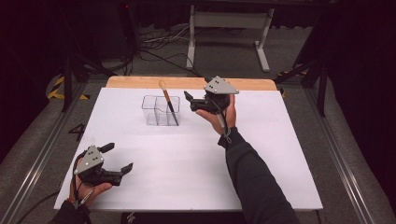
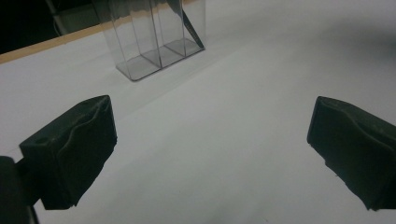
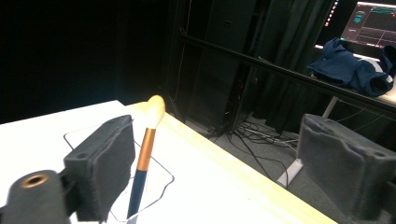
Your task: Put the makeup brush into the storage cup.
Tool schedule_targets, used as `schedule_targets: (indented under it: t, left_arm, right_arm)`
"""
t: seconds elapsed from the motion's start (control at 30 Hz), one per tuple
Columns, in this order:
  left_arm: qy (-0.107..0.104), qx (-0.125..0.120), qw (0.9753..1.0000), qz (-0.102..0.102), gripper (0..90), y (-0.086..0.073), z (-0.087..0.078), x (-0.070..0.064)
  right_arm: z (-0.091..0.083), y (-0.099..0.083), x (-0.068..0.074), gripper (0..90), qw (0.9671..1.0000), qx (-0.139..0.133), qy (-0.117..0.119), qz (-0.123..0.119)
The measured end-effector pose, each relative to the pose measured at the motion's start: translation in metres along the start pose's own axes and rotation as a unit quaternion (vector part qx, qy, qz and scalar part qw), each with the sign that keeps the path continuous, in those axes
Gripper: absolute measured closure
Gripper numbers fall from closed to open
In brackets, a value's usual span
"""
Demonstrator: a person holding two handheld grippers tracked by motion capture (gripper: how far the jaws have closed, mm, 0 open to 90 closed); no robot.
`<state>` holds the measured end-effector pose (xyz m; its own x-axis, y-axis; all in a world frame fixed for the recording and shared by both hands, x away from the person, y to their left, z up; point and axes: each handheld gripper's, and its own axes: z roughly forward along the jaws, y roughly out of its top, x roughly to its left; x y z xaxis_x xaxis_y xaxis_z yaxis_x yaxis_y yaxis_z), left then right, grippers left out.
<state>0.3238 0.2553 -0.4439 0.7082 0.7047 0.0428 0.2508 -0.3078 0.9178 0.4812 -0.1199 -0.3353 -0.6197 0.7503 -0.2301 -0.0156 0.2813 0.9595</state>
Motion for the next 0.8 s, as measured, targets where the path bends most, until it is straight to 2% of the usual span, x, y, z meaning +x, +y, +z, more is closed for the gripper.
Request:
schedule_targets:
  t: [0.27, 0.8]
  left_arm:
    - [0.001, 0.002, 1.0, 0.001, 2.1, 0.0, 0.002, 0.0]
    - [0.001, 0.011, 0.9999, 0.005, 2.1, -0.001, 0.007, -0.001]
  right_arm:
    - [-0.008, -0.005, -0.001, 8.0, 0.9999, 0.008, -0.001, -0.01]
    - [-0.035, -0.013, -0.01, 10.2, 0.9995, 0.019, -0.016, -0.021]
